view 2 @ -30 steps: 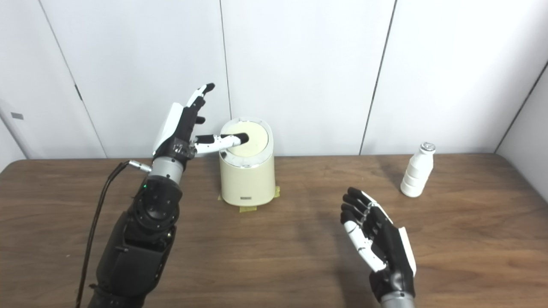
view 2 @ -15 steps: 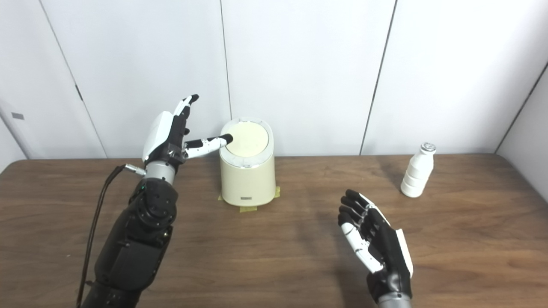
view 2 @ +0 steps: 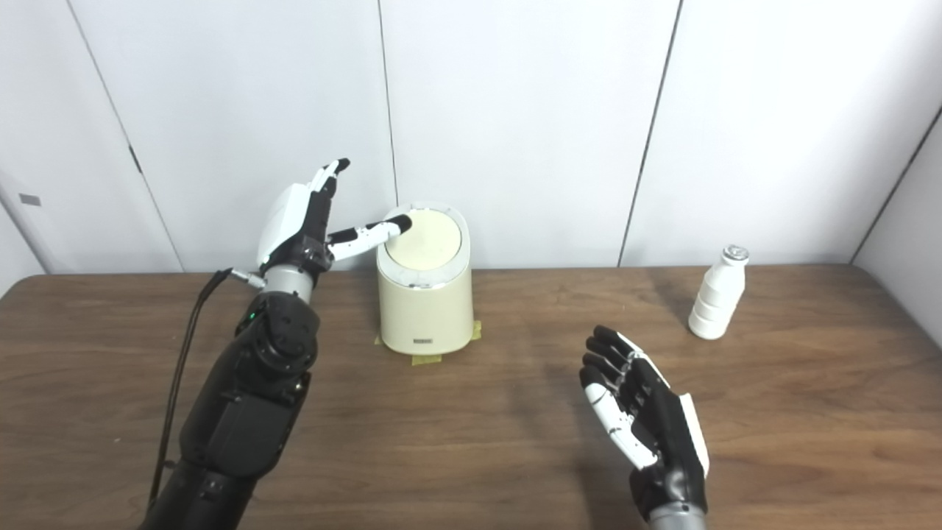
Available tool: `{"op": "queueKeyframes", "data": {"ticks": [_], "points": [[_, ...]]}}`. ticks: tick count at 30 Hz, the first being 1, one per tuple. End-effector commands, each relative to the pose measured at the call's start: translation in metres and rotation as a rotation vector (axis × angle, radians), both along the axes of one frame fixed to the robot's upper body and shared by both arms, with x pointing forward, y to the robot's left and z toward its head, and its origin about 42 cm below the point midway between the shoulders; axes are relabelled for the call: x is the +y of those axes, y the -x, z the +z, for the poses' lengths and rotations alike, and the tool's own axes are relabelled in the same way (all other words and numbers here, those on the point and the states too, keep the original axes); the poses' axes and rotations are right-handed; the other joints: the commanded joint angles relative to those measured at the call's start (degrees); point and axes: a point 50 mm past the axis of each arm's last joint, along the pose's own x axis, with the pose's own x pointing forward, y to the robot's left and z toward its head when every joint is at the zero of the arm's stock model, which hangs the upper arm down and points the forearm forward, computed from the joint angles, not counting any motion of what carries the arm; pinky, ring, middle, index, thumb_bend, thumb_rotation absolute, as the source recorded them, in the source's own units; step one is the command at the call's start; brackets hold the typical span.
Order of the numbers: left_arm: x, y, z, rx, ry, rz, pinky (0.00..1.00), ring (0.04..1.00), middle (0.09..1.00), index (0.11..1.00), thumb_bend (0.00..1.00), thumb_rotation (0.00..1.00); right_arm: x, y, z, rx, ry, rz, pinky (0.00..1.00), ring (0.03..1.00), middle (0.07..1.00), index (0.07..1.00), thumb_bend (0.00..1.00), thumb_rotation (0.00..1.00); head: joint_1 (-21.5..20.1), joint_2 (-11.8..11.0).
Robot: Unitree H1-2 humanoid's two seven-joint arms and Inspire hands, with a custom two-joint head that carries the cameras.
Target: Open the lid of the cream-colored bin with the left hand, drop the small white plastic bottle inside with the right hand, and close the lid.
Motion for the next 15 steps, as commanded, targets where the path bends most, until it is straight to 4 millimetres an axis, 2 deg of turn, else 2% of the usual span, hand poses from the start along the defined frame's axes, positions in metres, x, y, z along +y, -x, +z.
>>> {"op": "queueKeyframes", "data": {"ticks": [1, 4, 12, 15], "points": [[-0.01, -0.009, 0.034, -0.079, -0.019, -0.006, 0.93, 1.0, 1.0, 0.993, 0.89, 0.48, 0.003, -0.002, 0.016, -0.087, 0.004, 0.006, 0.72, 0.793, 0.801, 0.789, 0.19, 0.38, -0.1, 0.0], [-0.013, -0.012, 0.033, -0.063, -0.044, -0.007, 0.94, 1.0, 1.0, 0.99, 0.9, 0.5, 0.003, -0.002, 0.016, -0.088, 0.003, 0.006, 0.73, 0.797, 0.802, 0.79, 0.19, 0.37, -0.2, 0.0], [-0.024, -0.015, 0.029, -0.027, -0.093, -0.023, 0.92, 1.0, 1.0, 0.976, 0.92, 0.48, 0.003, -0.002, 0.016, -0.088, 0.002, 0.003, 0.72, 0.795, 0.801, 0.788, 0.19, 0.37, -0.3, -0.1], [-0.026, -0.015, 0.025, -0.022, -0.12, -0.022, 0.84, 0.977, 0.993, 0.961, 0.92, 0.45, 0.003, -0.002, 0.016, -0.088, 0.0, 0.002, 0.72, 0.793, 0.799, 0.786, 0.2, 0.38, -0.3, -0.1]]}}
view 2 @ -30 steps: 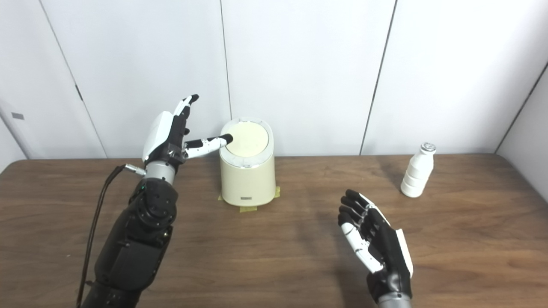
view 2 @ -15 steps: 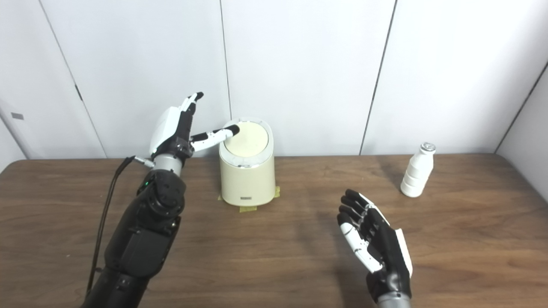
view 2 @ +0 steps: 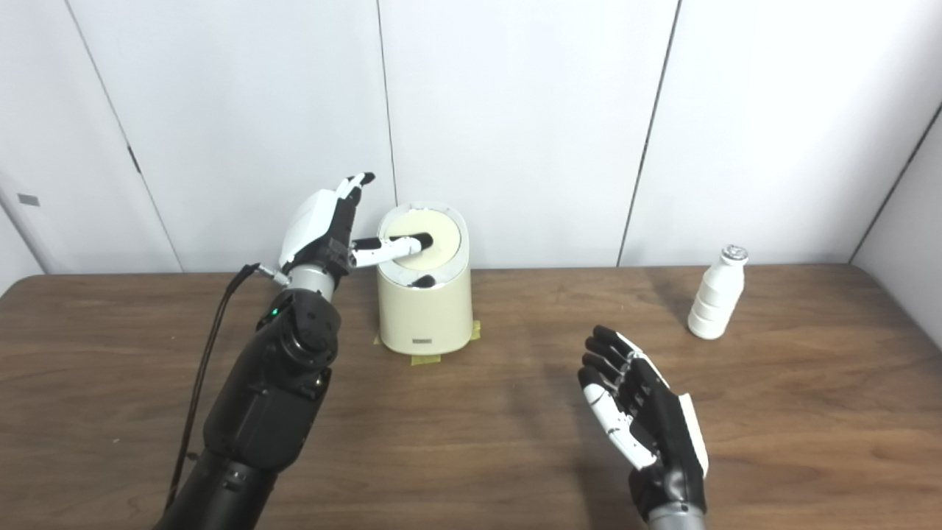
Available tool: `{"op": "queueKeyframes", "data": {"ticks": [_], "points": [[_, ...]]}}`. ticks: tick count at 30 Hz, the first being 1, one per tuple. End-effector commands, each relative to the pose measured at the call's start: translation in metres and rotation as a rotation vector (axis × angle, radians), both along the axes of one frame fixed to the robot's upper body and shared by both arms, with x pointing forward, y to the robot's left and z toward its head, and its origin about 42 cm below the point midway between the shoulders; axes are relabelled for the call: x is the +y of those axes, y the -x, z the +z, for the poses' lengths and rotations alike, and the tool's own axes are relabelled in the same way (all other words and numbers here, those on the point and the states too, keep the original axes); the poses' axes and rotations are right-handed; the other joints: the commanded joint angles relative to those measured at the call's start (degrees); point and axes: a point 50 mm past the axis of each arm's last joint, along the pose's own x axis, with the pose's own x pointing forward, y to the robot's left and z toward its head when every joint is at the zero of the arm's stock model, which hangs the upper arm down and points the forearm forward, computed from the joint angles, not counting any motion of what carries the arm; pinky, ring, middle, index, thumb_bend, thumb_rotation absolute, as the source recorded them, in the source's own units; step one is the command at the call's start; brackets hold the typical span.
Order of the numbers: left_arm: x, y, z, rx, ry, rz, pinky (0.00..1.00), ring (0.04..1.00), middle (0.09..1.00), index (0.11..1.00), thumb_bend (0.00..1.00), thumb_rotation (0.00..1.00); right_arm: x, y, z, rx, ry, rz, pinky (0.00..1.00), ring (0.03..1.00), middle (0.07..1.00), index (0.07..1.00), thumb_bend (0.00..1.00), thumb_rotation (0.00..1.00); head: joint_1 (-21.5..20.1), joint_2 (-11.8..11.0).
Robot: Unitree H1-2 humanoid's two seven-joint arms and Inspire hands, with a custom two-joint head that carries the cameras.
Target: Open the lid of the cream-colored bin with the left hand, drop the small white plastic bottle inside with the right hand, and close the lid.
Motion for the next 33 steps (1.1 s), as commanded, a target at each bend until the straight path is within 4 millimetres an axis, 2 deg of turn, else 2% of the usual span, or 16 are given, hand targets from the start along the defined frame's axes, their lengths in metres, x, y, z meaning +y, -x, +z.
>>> {"op": "queueKeyframes", "data": {"ticks": [1, 8, 11, 14, 21, 30, 33], "points": [[-0.009, -0.008, 0.031, -0.085, -0.022, -0.003, 0.84, 0.978, 0.993, 0.96, 0.92, 0.43, 0.002, -0.002, 0.016, -0.09, 0.002, 0.005, 0.72, 0.792, 0.798, 0.786, 0.2, 0.38, 0.0, 0.1], [-0.007, -0.01, 0.021, -0.07, -0.065, 0.026, 0.88, 0.99, 0.994, 0.957, 0.91, 0.31, 0.001, -0.001, 0.016, -0.094, 0.001, 0.004, 0.72, 0.79, 0.795, 0.783, 0.2, 0.38, 0.3, -0.1], [-0.006, -0.011, 0.017, -0.067, -0.08, 0.044, 0.94, 0.999, 0.998, 0.952, 0.89, 0.24, 0.0, -0.001, 0.016, -0.093, 0.008, 0.004, 0.72, 0.792, 0.797, 0.785, 0.2, 0.39, 0.3, 0.0], [-0.006, -0.011, 0.015, -0.061, -0.096, 0.053, 0.91, 1.0, 0.997, 0.95, 0.84, 0.2, -0.001, 0.0, 0.016, -0.093, 0.006, 0.003, 0.72, 0.792, 0.798, 0.783, 0.2, 0.4, 0.4, 0.0], [-0.003, -0.013, 0.012, -0.039, -0.133, 0.077, 1.0, 1.0, 1.0, 0.955, 0.87, 0.19, 0.0, 0.0, 0.016, -0.09, 0.006, 0.004, 0.73, 0.797, 0.802, 0.786, 0.2, 0.4, 0.4, -0.1], [-0.003, -0.014, 0.016, -0.038, -0.143, 0.079, 1.0, 1.0, 1.0, 0.951, 0.85, 0.21, 0.001, 0.0, 0.017, -0.09, -0.001, 0.004, 0.73, 0.796, 0.803, 0.786, 0.2, 0.39, 0.4, -0.1], [-0.005, -0.013, 0.017, -0.033, -0.16, 0.081, 1.0, 1.0, 1.0, 0.953, 0.87, 0.15, 0.001, 0.0, 0.017, -0.092, 0.002, 0.005, 0.72, 0.794, 0.799, 0.784, 0.2, 0.38, 0.4, 0.0]]}}
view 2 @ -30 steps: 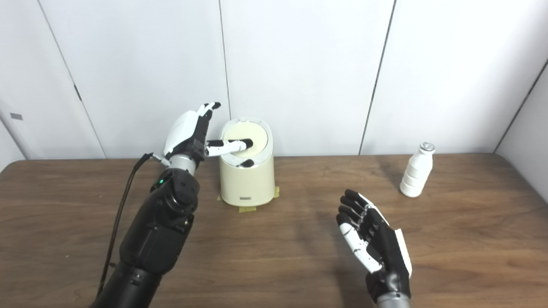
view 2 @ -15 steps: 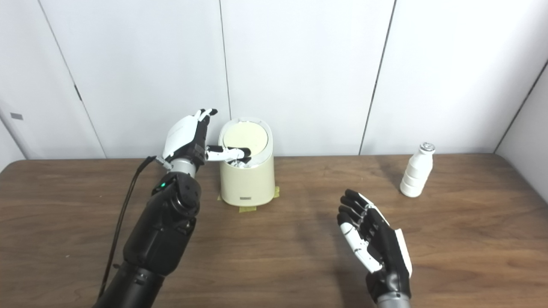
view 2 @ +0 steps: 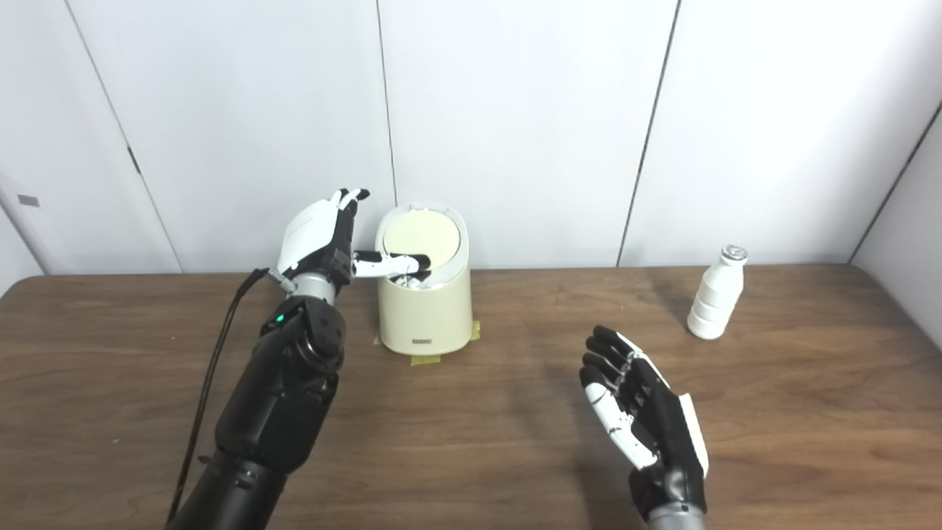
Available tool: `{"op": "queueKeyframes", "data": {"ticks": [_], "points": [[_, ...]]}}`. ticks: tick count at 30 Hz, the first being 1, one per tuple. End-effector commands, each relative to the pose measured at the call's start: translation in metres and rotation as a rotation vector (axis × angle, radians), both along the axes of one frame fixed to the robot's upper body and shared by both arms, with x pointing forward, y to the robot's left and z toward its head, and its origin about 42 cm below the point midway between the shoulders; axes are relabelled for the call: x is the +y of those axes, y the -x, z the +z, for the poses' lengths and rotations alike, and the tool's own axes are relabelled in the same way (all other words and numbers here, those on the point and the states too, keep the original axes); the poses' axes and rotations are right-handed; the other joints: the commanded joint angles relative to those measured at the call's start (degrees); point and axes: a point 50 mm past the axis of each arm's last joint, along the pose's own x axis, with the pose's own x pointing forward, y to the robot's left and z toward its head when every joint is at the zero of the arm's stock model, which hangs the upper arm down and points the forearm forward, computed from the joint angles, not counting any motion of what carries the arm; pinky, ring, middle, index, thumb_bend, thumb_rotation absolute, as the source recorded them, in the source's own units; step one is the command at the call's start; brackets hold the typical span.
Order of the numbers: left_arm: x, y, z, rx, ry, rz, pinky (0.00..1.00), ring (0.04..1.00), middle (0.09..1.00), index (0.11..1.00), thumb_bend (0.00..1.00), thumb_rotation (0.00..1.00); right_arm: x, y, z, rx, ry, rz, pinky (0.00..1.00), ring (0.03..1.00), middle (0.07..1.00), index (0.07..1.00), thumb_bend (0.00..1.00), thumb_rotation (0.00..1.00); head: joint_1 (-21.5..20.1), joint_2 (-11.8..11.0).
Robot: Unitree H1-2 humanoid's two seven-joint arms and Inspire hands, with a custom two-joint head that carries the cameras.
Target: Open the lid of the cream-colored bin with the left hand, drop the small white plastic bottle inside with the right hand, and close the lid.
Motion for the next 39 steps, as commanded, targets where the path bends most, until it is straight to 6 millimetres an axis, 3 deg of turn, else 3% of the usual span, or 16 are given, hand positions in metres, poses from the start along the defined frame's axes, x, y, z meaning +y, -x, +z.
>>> {"op": "queueKeyframes", "data": {"ticks": [1, 5, 12, 18, 19, 20, 21, 25, 35, 39], "points": [[-0.008, -0.007, 0.031, -0.074, -0.042, 0.0, 1.0, 1.0, 0.999, 0.954, 0.88, 0.13, 0.002, 0.0, 0.017, -0.092, 0.001, 0.006, 0.72, 0.794, 0.799, 0.785, 0.2, 0.38, 0.0, 0.1], [-0.009, -0.006, 0.032, -0.052, -0.135, -0.001, 1.0, 1.0, 1.0, 0.972, 0.91, 0.01, 0.002, 0.0, 0.017, -0.093, 0.004, 0.002, 0.72, 0.794, 0.8, 0.785, 0.2, 0.39, -0.1, 0.2], [-0.011, -0.001, 0.033, -0.048, -0.208, -0.001, 1.0, 1.0, 0.995, 0.976, 0.92, 0.0, 0.002, -0.001, 0.016, -0.093, 0.004, 0.008, 0.72, 0.795, 0.801, 0.787, 0.2, 0.4, -0.1, 0.2], [-0.01, 0.0, 0.034, -0.034, -0.16, -0.002, 1.0, 1.0, 1.0, 0.977, 0.88, 0.28, 0.002, -0.001, 0.017, -0.089, 0.005, 0.006, 0.72, 0.795, 0.804, 0.791, 0.19, 0.38, 0.0, 0.1], [-0.01, 0.0, 0.034, -0.031, -0.144, -0.005, 1.0, 1.0, 1.0, 0.977, 0.79, 0.68, 0.002, -0.001, 0.017, -0.089, 0.005, 0.005, 0.72, 0.793, 0.801, 0.787, 0.19, 0.38, -0.1, 0.1], [-0.01, 0.001, 0.034, -0.029, -0.134, -0.007, 1.0, 1.0, 0.999, 0.975, 0.77, 0.83, 0.002, -0.001, 0.017, -0.088, 0.004, 0.004, 0.72, 0.792, 0.799, 0.785, 0.19, 0.38, 0.0, 0.1], [-0.01, 0.002, 0.034, -0.03, -0.123, -0.009, 1.0, 1.0, 0.996, 0.972, 0.77, 0.93, 0.002, -0.001, 0.017, -0.09, 0.005, 0.004, 0.72, 0.79, 0.797, 0.782, 0.19, 0.38, 0.0, 0.1], [-0.008, 0.003, 0.034, -0.034, -0.109, -0.01, 1.0, 0.997, 0.983, 0.958, 0.8, 1.0, 0.002, -0.001, 0.017, -0.093, 0.008, 0.008, 0.72, 0.791, 0.799, 0.785, 0.19, 0.38, 0.0, 0.1], [-0.003, 0.004, 0.033, -0.046, -0.072, -0.005, 1.0, 0.992, 0.968, 0.94, 0.89, 1.0, 0.003, -0.003, 0.017, -0.087, 0.006, 0.012, 0.72, 0.796, 0.801, 0.786, 0.2, 0.4, 0.1, -0.1], [0.001, 0.007, 0.037, -0.09, 0.026, -0.019, 1.0, 0.986, 0.969, 0.935, 0.87, 1.0, 0.003, -0.004, 0.016, -0.087, 0.006, 0.012, 0.73, 0.8, 0.806, 0.792, 0.2, 0.39, 0.0, -0.3]]}}
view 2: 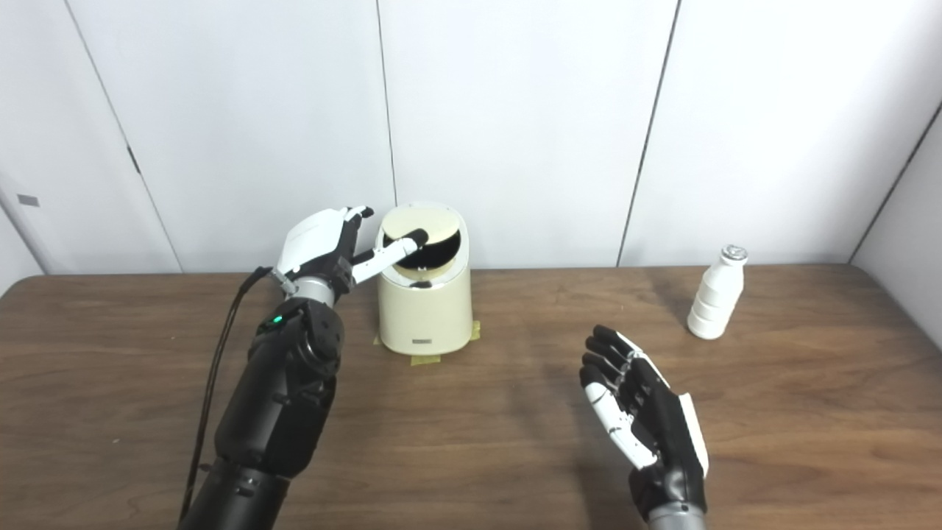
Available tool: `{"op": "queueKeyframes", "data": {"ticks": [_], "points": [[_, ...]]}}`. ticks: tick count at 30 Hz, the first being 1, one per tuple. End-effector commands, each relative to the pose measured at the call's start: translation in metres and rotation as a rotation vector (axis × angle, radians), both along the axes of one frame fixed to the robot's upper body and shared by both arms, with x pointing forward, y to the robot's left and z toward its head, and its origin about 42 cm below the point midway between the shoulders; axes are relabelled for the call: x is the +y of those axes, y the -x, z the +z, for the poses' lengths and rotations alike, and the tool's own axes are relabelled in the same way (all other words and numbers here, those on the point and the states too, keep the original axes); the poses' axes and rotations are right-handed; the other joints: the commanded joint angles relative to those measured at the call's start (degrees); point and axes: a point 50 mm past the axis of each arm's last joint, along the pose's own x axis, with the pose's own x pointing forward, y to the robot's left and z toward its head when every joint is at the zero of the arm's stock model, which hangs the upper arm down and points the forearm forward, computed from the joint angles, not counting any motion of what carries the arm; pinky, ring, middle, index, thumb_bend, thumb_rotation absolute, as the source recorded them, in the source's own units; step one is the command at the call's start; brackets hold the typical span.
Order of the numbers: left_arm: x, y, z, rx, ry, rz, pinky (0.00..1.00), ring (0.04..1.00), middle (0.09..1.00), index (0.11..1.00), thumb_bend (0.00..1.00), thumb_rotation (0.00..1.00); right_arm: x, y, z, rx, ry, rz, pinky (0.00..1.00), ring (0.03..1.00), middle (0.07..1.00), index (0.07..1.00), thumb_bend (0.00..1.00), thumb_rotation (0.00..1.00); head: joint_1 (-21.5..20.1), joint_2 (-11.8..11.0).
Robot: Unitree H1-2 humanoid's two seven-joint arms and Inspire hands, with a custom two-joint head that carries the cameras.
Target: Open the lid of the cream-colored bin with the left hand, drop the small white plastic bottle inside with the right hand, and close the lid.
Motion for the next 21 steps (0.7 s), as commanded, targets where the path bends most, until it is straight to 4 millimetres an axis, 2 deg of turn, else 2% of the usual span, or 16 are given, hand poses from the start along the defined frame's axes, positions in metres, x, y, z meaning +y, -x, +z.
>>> {"op": "queueKeyframes", "data": {"ticks": [1, 6, 7, 9, 10, 12, 15, 18, 21], "points": [[0.0, -0.001, 0.033, -0.144, 0.078, -0.003, 1.0, 0.985, 0.971, 0.935, 0.86, 1.0, 0.002, -0.004, 0.016, -0.087, 0.005, 0.009, 0.73, 0.799, 0.805, 0.791, 0.2, 0.39, -0.1, 0.0], [0.01, 0.013, 0.042, -0.257, 0.229, 0.0, 1.0, 0.968, 0.959, 0.926, 0.72, 1.0, 0.002, -0.004, 0.016, -0.094, 0.001, 0.008, 0.72, 0.796, 0.802, 0.787, 0.2, 0.39, -0.1, 0.0], [0.013, 0.017, 0.044, -0.285, 0.256, 0.0, 1.0, 0.952, 0.95, 0.916, 0.57, 1.0, 0.002, -0.004, 0.016, -0.095, 0.0, 0.008, 0.72, 0.794, 0.8, 0.786, 0.2, 0.39, -0.1, 0.0], [0.018, 0.025, 0.045, -0.33, 0.346, -0.026, 0.97, 0.934, 0.936, 0.905, 0.43, 1.0, 0.002, -0.004, 0.016, -0.096, 0.001, 0.006, 0.72, 0.793, 0.797, 0.785, 0.2, 0.39, -0.1, 0.0], [0.022, 0.029, 0.046, -0.355, 0.407, -0.052, 0.85, 0.899, 0.904, 0.883, 0.31, 1.0, 0.002, -0.004, 0.016, -0.095, 0.001, 0.003, 0.72, 0.79, 0.793, 0.78, 0.2, 0.39, -0.1, -0.1], [0.031, 0.038, 0.044, -0.398, 0.491, -0.082, 0.82, 0.886, 0.891, 0.874, 0.27, 1.0, 0.001, -0.004, 0.017, -0.095, 0.004, 0.0, 0.72, 0.788, 0.792, 0.778, 0.2, 0.39, -0.2, -0.1], [0.047, 0.052, 0.038, -0.44, 0.561, -0.092, 0.74, 0.814, 0.812, 0.807, 0.26, 1.0, -0.001, -0.004, 0.018, -0.097, 0.008, 0.0, 0.73, 0.796, 0.795, 0.786, 0.19, 0.4, 0.0, -0.1], [0.068, 0.072, 0.027, -0.462, 0.656, -0.12, 0.73, 0.8, 0.796, 0.787, 0.25, 1.0, -0.003, -0.005, 0.019, -0.102, 0.02, -0.003, 0.74, 0.801, 0.799, 0.792, 0.19, 0.44, 0.1, 0.0], [0.086, 0.09, 0.017, -0.446, 0.768, -0.165, 0.76, 0.816, 0.807, 0.797, 0.23, 0.97, -0.003, -0.005, 0.02, -0.096, 0.016, -0.013, 0.74, 0.803, 0.801, 0.795, 0.18, 0.44, 0.1, -0.1]]}}
